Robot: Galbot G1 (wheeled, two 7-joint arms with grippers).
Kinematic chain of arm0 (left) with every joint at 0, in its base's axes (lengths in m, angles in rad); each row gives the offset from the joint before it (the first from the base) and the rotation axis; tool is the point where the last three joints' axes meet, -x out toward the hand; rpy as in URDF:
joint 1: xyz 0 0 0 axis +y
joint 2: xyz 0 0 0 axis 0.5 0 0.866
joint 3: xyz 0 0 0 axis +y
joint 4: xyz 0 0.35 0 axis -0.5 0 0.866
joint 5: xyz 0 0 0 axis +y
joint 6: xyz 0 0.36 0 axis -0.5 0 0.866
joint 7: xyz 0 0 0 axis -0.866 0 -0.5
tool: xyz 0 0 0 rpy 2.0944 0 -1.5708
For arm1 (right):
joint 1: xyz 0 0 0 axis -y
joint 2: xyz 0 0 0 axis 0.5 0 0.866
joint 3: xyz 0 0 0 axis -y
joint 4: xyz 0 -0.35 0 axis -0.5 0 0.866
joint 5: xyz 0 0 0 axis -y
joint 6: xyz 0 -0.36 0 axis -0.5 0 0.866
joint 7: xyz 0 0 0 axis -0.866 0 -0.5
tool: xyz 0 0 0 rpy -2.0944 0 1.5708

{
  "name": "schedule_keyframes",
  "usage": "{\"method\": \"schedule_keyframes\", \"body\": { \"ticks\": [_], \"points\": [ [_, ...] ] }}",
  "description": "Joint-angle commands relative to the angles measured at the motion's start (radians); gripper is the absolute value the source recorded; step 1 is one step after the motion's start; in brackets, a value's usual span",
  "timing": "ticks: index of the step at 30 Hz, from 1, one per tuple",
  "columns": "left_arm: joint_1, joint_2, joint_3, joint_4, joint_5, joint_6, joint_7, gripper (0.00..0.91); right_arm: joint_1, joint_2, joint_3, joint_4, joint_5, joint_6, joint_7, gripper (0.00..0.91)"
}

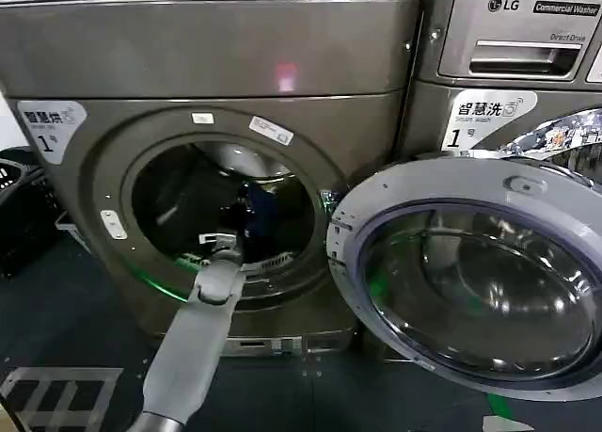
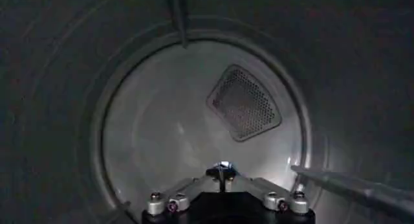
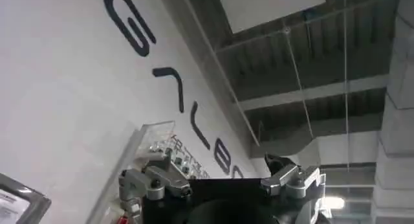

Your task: Grasp the clothes from the dryer.

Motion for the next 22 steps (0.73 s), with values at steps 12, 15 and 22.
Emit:
{"method": "schedule_keyframes", "body": {
  "ticks": [12, 15, 22],
  "points": [
    [0.045, -0.006, -0.003, -0.046, 0.005, 0.011, 0.026, 0.0, 0.004, 0.002, 0.008, 0.006, -0.003, -0.005, -0.017, 0.907],
    [0.047, -0.007, -0.004, -0.048, 0.006, 0.011, 0.027, 0.0, 0.004, 0.002, 0.008, 0.005, -0.004, -0.007, -0.018, 0.907],
    [0.049, -0.006, -0.005, -0.05, 0.007, 0.013, 0.033, 0.0, 0.007, 0.002, 0.006, 0.005, -0.01, -0.008, -0.021, 0.907]
  ]
}}
